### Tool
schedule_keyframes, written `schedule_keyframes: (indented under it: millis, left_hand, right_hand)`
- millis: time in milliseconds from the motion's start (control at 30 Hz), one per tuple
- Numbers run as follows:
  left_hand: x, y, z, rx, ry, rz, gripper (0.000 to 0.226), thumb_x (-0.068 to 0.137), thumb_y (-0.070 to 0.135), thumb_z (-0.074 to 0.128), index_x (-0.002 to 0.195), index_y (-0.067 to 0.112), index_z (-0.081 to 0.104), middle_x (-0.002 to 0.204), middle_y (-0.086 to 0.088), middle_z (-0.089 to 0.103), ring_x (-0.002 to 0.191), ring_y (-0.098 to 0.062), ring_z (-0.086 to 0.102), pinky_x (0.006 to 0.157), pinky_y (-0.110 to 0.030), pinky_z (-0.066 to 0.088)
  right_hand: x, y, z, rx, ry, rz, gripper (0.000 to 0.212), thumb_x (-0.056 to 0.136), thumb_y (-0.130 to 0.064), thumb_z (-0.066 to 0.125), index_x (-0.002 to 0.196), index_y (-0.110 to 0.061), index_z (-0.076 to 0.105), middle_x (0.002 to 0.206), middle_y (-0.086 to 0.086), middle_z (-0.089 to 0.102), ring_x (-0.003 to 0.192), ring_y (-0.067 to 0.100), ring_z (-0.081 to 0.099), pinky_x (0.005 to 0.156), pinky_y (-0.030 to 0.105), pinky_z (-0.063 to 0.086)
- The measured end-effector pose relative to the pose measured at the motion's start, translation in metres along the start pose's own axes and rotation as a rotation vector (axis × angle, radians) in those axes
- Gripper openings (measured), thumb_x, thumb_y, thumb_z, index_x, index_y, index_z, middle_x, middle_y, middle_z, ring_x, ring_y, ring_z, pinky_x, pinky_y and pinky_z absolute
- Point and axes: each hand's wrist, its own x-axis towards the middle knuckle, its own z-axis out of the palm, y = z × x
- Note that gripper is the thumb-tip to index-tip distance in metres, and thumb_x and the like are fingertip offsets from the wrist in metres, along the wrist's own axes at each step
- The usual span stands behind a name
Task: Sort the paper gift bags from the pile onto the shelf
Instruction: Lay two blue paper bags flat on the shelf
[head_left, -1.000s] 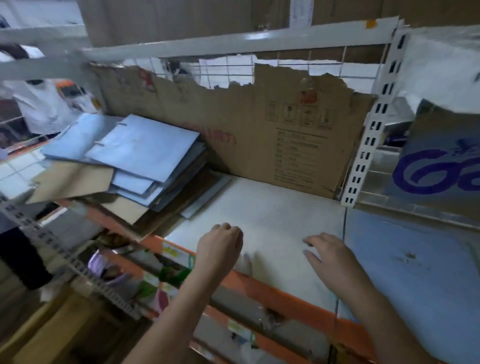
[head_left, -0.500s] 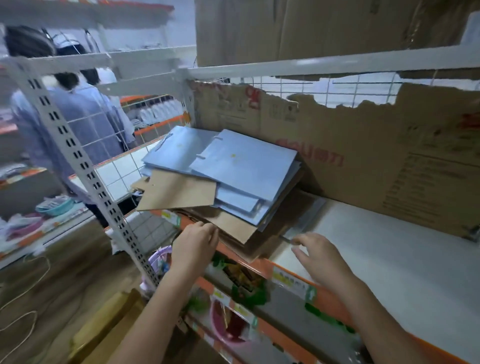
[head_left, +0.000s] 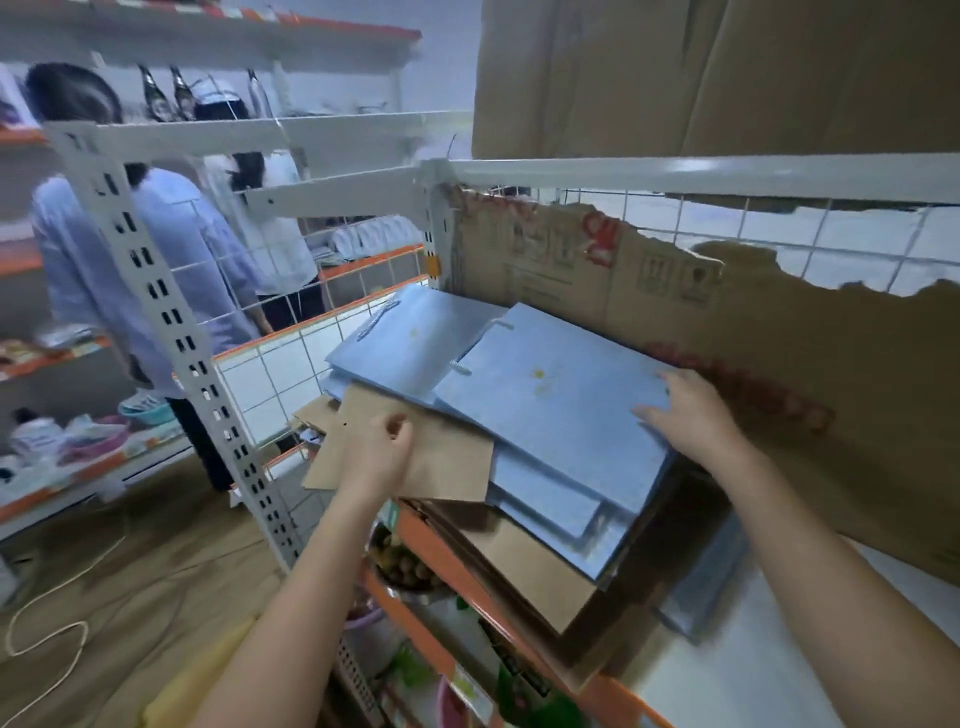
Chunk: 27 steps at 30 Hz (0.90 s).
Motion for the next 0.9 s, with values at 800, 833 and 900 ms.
schedule_keyframes:
  millis: [800, 833, 900]
  left_hand:
    - [0.083, 0.03, 0.047, -1.194, -0.048, -0.292, 0.028, 0.096, 0.007, 0.044, 0.118, 0.016, 0.03, 0.096, 0.007, 0.05, 0.086, -0.014, 0.056, 0.07, -0.031, 0.051]
    - [0.082, 0.029, 0.051, -1.207, -0.049, -0.308, 0.03, 0.097, 0.008, 0.043, 0.123, 0.016, 0.031, 0.095, 0.007, 0.051, 0.087, -0.015, 0.056, 0.074, -0.034, 0.051]
    - [0.082, 0.026, 0.056, -1.202, -0.03, -0.334, 0.034, 0.097, 0.01, 0.043, 0.129, 0.015, 0.031, 0.1, 0.002, 0.055, 0.093, -0.02, 0.055, 0.086, -0.038, 0.049]
  right_hand:
    - [-0.012, -0.002, 0.015, 0.162, 0.169, 0.401, 0.048, 0.077, -0.026, 0.074, 0.112, -0.003, 0.05, 0.129, 0.017, 0.035, 0.118, 0.034, 0.041, 0.093, 0.034, 0.035]
    - [-0.016, -0.001, 0.018, 0.112, 0.136, 0.412, 0.056, 0.076, -0.034, 0.073, 0.118, -0.007, 0.048, 0.13, 0.016, 0.037, 0.122, 0.034, 0.037, 0.098, 0.037, 0.033]
    - [-0.022, 0.001, 0.022, 0.065, 0.058, 0.445, 0.069, 0.075, -0.045, 0.071, 0.128, -0.011, 0.043, 0.132, 0.014, 0.039, 0.127, 0.033, 0.031, 0.102, 0.04, 0.031]
